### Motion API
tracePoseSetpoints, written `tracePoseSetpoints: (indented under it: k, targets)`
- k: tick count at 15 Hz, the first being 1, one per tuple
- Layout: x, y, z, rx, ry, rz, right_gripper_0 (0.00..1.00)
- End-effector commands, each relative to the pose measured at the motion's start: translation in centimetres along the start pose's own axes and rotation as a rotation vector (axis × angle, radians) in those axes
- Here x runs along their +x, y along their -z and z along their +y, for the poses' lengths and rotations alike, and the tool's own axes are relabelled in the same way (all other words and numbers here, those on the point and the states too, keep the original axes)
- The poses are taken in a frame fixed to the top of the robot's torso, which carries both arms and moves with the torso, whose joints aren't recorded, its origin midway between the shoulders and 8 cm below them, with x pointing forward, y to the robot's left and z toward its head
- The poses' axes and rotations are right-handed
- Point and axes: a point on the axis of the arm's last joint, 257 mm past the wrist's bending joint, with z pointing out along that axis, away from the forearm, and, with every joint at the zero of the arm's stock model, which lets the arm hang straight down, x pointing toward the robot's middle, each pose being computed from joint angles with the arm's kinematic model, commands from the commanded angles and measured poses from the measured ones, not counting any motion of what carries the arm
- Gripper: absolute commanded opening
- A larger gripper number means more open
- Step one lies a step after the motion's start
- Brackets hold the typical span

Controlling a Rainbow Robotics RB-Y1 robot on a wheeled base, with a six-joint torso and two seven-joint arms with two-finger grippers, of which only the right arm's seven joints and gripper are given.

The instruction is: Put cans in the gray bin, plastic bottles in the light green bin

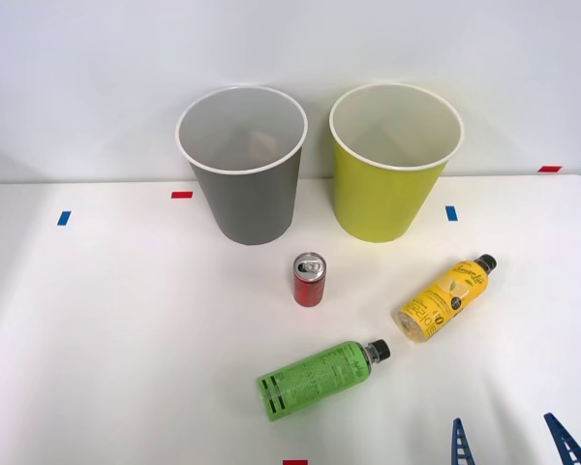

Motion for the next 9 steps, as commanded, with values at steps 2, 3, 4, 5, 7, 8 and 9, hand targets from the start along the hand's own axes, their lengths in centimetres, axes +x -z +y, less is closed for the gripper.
tracePoseSetpoints:
  k: [2,3,4,5,7,8,9]
  targets:
    - [0.00,0.00,0.00,0.000,0.000,0.000,1.00]
    - [0.00,0.00,0.00,0.000,0.000,0.000,1.00]
    - [0.00,0.00,0.00,0.000,0.000,0.000,1.00]
    - [0.00,0.00,0.00,0.000,0.000,0.000,1.00]
    - [0.00,0.00,0.00,0.000,0.000,0.000,1.00]
    - [0.00,0.00,0.00,0.000,0.000,0.000,1.00]
    - [0.00,0.00,0.00,0.000,0.000,0.000,1.00]
